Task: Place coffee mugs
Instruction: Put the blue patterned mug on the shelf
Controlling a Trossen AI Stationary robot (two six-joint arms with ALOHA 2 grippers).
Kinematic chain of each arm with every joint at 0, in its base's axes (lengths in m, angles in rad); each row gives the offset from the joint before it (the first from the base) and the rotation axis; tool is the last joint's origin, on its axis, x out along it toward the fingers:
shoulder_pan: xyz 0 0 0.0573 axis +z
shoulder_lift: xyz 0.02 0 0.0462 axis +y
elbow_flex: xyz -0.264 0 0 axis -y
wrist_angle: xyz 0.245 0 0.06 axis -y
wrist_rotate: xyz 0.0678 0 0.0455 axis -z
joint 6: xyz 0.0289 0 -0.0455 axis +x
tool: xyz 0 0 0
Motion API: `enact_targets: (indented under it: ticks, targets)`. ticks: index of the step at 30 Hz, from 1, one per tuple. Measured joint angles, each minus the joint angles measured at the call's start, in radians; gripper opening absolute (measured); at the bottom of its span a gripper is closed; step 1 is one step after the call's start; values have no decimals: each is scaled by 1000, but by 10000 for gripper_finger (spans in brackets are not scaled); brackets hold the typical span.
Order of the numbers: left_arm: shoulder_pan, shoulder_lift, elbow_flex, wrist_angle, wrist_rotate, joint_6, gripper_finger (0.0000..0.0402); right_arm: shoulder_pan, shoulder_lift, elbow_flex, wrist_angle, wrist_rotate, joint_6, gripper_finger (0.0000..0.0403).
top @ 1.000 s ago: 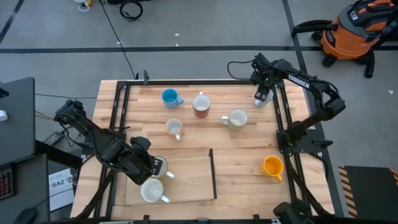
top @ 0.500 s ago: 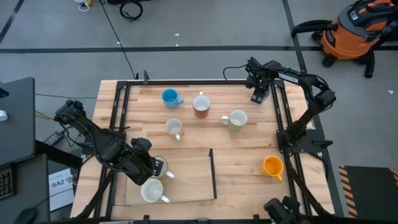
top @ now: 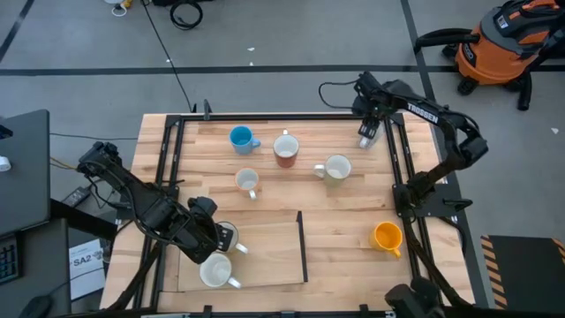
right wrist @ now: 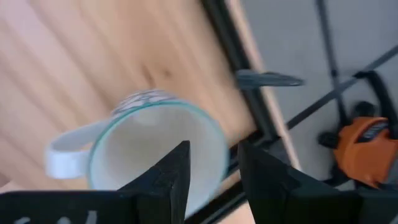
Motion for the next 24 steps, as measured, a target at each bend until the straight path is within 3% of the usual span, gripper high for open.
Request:
enact_targets:
  ticks: [5, 24]
  targets:
    - [0, 0, 0, 7, 0, 0, 142, -21, 5, 4, 55, 19, -2, 141]
    - [0, 0, 0, 24, 0, 1, 142, -88, 22, 4, 38, -82, -72, 141]
